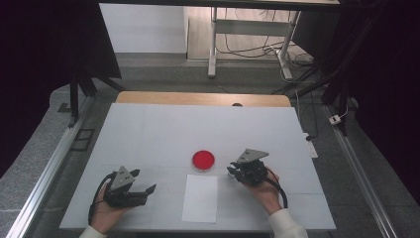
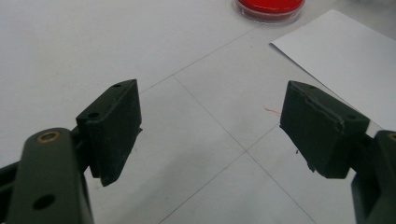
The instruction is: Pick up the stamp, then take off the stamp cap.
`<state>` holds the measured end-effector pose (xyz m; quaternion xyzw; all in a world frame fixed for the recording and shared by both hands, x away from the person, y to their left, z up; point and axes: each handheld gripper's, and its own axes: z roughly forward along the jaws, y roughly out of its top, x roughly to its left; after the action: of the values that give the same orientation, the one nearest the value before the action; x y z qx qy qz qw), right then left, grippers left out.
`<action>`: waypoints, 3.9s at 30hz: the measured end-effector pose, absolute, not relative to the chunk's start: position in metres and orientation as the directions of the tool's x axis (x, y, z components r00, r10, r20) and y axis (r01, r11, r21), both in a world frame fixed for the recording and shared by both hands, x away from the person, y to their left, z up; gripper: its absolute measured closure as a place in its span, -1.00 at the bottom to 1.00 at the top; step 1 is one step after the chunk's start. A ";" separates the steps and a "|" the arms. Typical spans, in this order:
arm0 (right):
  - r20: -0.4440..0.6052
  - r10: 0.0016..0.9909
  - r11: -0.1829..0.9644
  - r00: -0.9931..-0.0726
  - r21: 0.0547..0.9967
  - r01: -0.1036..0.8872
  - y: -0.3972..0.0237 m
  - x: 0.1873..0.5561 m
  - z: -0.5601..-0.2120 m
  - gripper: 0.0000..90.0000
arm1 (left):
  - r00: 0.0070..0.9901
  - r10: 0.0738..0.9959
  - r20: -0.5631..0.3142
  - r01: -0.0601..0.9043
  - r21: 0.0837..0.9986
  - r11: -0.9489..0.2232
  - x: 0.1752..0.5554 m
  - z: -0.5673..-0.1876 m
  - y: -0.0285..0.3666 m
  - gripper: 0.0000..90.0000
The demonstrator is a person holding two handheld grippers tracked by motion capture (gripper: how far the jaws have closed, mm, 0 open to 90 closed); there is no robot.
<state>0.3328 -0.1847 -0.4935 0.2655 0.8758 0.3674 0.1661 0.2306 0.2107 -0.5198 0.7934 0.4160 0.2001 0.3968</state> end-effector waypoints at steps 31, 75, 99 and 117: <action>-0.019 0.628 0.392 -0.778 0.871 0.296 -0.199 0.323 -0.460 0.66 | 0.577 0.817 -0.010 0.501 0.794 -0.344 0.231 -0.521 0.209 -0.54; 0.039 0.548 0.324 -0.835 0.911 0.255 -0.160 0.306 -0.452 0.66 | 0.586 0.810 -0.005 0.491 0.798 -0.350 0.231 -0.521 0.202 -0.55; 0.069 0.485 0.342 -0.872 0.903 0.261 -0.131 0.296 -0.463 0.66 | 0.598 0.801 -0.005 0.484 0.799 -0.357 0.230 -0.521 0.197 -0.55; 0.070 0.502 0.315 -0.862 0.913 0.258 -0.133 0.296 -0.461 0.66 | 0.608 0.794 -0.016 0.474 0.810 -0.346 0.230 -0.519 0.192 -0.55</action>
<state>0.2957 -0.1329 -0.4609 0.2368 0.8030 0.5350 0.1139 0.2299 0.1918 -0.5188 0.7968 0.3977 0.1949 0.4109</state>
